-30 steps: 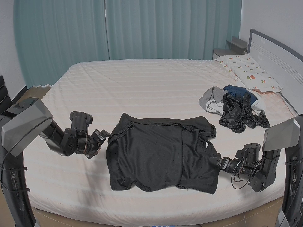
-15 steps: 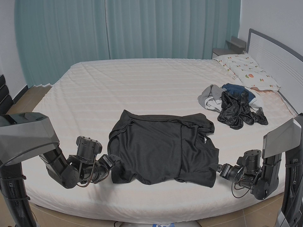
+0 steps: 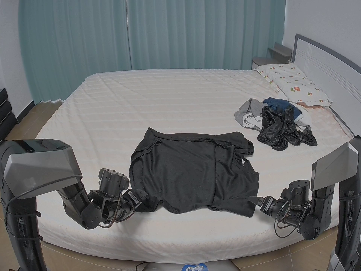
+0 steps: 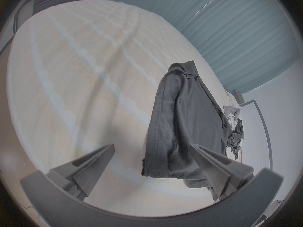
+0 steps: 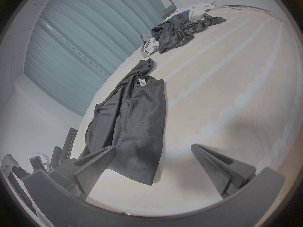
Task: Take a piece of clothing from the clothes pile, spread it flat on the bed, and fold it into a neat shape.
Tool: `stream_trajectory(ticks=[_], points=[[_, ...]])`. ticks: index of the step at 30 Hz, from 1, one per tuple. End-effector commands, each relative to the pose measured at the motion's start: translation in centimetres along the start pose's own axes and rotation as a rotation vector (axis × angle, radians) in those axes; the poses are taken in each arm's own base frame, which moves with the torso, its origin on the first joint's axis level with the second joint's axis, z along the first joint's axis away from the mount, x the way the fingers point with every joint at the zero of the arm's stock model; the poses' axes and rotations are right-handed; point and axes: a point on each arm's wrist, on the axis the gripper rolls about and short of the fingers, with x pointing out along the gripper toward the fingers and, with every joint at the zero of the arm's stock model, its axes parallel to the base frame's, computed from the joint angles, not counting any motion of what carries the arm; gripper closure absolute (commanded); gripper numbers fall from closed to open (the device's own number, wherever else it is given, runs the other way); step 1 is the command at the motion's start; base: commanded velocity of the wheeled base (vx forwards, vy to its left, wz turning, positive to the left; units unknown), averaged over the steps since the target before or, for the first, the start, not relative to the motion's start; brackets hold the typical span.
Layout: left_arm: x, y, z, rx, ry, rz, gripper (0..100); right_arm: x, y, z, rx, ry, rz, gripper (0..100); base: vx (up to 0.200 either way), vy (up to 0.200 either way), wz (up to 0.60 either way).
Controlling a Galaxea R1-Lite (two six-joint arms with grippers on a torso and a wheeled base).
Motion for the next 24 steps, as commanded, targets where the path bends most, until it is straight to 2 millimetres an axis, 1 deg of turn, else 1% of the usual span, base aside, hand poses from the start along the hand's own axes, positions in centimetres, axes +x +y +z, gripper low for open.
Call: stream_trajectory(ticks=[1, 3, 4, 5, 15, 18, 22, 24], points=[[0.7, -0.6, 0.2, 0.001, -0.006, -0.012, 0, 0.1, 0.0, -0.1, -0.002, 0.006, 0.001, 0, 0.0, 0.0, 0.0], [0.7, -0.6, 0.1, 0.004, -0.003, -0.012, 0, 0.1, 0.0, -0.1, -0.002, 0.006, 0.001, 0, 0.0, 0.0, 0.0], [0.7, -0.7, 0.0, 0.006, -0.003, -0.016, 100, 0.1, 0.0, -0.2, -0.003, 0.007, 0.002, 0, 0.0, 0.0, 0.0], [0.7, -0.7, -0.3, 0.012, 0.006, -0.014, 100, 0.1, 0.0, -0.2, -0.003, 0.009, 0.002, 0, 0.0, 0.0, 0.0], [0.7, -0.3, -0.5, 0.014, 0.016, 0.003, 100, 0.0, 0.0, -0.3, -0.001, 0.016, 0.0, 0, 0.0, 0.0, 0.0], [0.2, 0.2, -0.8, 0.025, 0.034, 0.037, 100, -0.1, -0.1, -0.4, -0.001, 0.023, -0.001, 0, 0.0, 0.0, 0.0], [-0.5, 0.3, -0.3, 0.044, 0.006, 0.075, 100, -0.5, -0.1, -0.5, -0.004, 0.029, -0.004, 0, 0.0, 0.0, 0.0], [-1.4, 0.0, 0.1, 0.054, -0.024, 0.085, 100, -1.1, 0.6, -1.1, -0.022, 0.042, 0.015, 0, 0.0, 0.0, 0.0]])
